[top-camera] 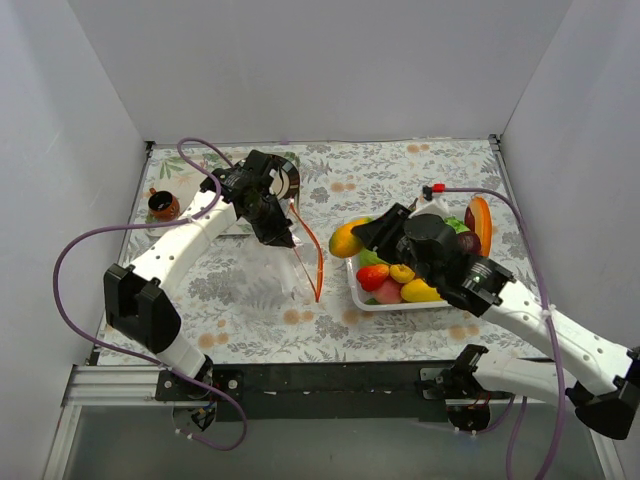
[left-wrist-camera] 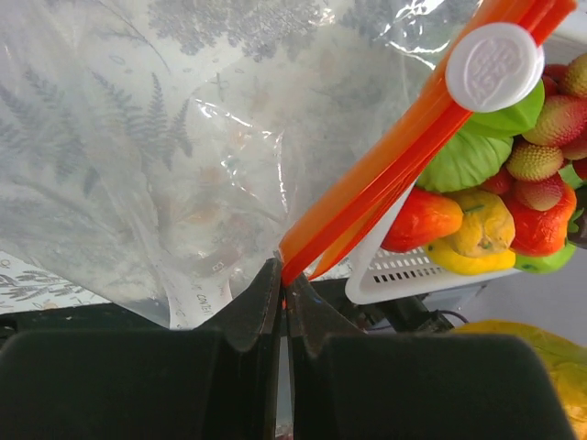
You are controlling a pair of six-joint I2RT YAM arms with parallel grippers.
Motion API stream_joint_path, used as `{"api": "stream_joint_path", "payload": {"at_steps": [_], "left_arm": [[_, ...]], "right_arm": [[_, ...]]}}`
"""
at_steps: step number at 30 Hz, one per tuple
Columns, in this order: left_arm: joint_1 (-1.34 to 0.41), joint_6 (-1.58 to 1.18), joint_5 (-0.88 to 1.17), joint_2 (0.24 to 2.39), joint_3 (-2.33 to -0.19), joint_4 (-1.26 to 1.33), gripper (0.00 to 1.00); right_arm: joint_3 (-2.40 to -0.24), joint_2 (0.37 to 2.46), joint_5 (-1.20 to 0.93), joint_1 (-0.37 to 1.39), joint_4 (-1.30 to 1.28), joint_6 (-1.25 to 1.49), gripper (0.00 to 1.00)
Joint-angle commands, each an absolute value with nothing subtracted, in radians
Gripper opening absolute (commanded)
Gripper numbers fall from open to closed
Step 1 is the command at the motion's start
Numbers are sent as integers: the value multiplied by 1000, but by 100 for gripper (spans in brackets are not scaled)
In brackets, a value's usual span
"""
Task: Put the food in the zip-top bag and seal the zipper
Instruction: Pick up the fake fruit from the bin, then place the fake fruit in the zipper food storage bag.
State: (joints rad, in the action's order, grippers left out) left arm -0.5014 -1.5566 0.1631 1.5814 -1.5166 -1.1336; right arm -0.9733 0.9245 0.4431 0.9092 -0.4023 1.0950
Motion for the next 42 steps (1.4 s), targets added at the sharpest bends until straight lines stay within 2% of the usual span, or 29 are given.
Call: {"api": "stream_joint_path", "payload": {"at_steps": [1, 8, 16, 22, 25, 26, 29, 33, 42], "left_arm": [[-506, -1572, 253, 1551, -1554, -1146, 0], [-509, -1583, 307, 1531, -1571, -1131, 0], [-509, -1578, 377, 1517, -1592, -1117, 0], [-512, -1577, 399, 1534, -1627, -1109, 0], [-512, -1577, 396, 1537, -1637, -1104, 0], [-514, -1578, 393, 1537, -1638, -1106, 0], [-514, -1580, 364, 1543, -1638, -1112, 0], [-512, -1585, 328, 1548, -1628, -1123, 0], [-512, -1563, 348, 1552, -1623, -1091, 0]], "right_arm": [[-1037, 1024, 336, 907, -93, 852, 1], [-1063, 1182, 267, 910, -20, 793, 1], [-1045, 1246, 340, 913, -52, 746, 1], [-1127, 1313, 327, 925, -118, 687, 1], [-1161, 1338, 344, 936, -165, 666, 32], [-1158, 1338, 344, 936, -167, 661, 49], [-1157, 1324, 337, 936, -170, 643, 70], [-1196, 1316, 337, 936, -218, 609, 83], [-1299, 1229, 435, 931, -414, 592, 89]]}}
